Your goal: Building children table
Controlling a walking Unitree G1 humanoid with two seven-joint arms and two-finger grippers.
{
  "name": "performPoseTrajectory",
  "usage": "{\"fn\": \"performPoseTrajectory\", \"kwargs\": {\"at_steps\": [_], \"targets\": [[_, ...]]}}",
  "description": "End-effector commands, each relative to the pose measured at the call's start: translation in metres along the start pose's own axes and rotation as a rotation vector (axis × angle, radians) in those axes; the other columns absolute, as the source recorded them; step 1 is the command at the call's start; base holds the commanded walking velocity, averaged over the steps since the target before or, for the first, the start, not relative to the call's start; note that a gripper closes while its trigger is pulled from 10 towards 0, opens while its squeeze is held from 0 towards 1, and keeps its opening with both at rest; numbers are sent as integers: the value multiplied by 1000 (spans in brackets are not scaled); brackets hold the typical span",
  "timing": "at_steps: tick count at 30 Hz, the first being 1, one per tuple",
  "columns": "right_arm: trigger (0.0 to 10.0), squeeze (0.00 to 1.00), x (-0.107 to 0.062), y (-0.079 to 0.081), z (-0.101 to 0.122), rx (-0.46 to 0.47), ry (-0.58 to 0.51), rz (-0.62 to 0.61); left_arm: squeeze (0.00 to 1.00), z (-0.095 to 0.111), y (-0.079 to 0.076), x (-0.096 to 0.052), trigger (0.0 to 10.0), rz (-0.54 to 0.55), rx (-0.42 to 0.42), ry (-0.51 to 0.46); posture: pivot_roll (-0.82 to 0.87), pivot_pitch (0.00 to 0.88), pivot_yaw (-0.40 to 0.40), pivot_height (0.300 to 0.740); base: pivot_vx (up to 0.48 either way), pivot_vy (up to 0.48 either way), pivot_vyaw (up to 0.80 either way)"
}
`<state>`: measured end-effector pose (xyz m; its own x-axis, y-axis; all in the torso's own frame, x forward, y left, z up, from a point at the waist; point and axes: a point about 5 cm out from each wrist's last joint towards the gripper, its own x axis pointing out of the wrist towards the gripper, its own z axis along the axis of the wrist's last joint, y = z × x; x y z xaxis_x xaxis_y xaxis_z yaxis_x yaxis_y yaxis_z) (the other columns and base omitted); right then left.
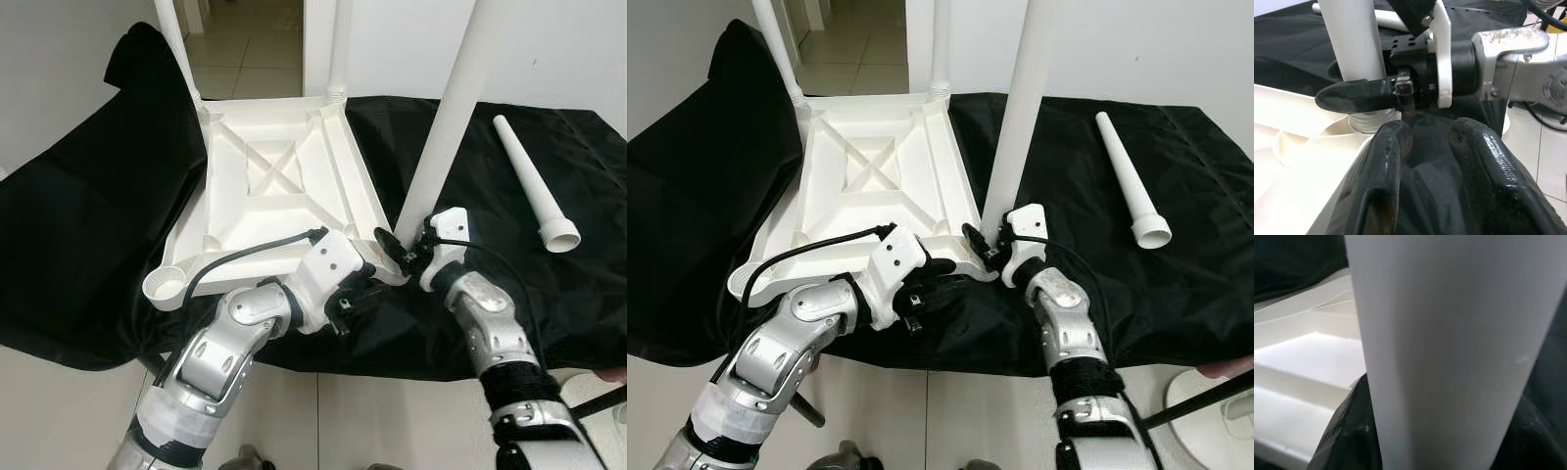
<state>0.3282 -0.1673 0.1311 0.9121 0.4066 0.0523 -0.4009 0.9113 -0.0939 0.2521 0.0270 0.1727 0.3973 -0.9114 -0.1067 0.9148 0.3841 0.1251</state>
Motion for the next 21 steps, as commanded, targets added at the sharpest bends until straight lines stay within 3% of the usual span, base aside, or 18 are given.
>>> {"fn": "performPoseTrajectory", "kwargs": {"at_steps": [1,4,10,12,14,17,21], "targets": [[10000,0,-3,4,-12,24,61,-67,0,0,-2,1,10000,-28,-6,6,-23,3,35,740,0,0,0],[10000,0,-2,12,-12,71,81,-215,0,0,-1,1,10000,-17,-9,7,-23,0,30,740,0,0,0],[10000,0,-4,23,-12,90,97,-351,0,0,1,1,10000,8,-2,9,-21,0,20,740,0,0,0],[10000,0,-5,34,-13,109,111,-460,0,0,3,1,10000,16,-1,8,-20,0,16,740,0,0,0],[10000,0,-5,34,-13,109,111,-460,0,0,3,1,10000,16,-1,8,-20,0,16,740,0,0,0],[10000,0,-3,48,-10,161,99,-530,0,0,3,0,10000,24,-2,3,-15,0,15,740,0,0,0],[10000,0,-3,48,-5,165,82,-529,0,1,3,1,10000,28,-3,-1,-18,0,14,740,0,0,0]]}}
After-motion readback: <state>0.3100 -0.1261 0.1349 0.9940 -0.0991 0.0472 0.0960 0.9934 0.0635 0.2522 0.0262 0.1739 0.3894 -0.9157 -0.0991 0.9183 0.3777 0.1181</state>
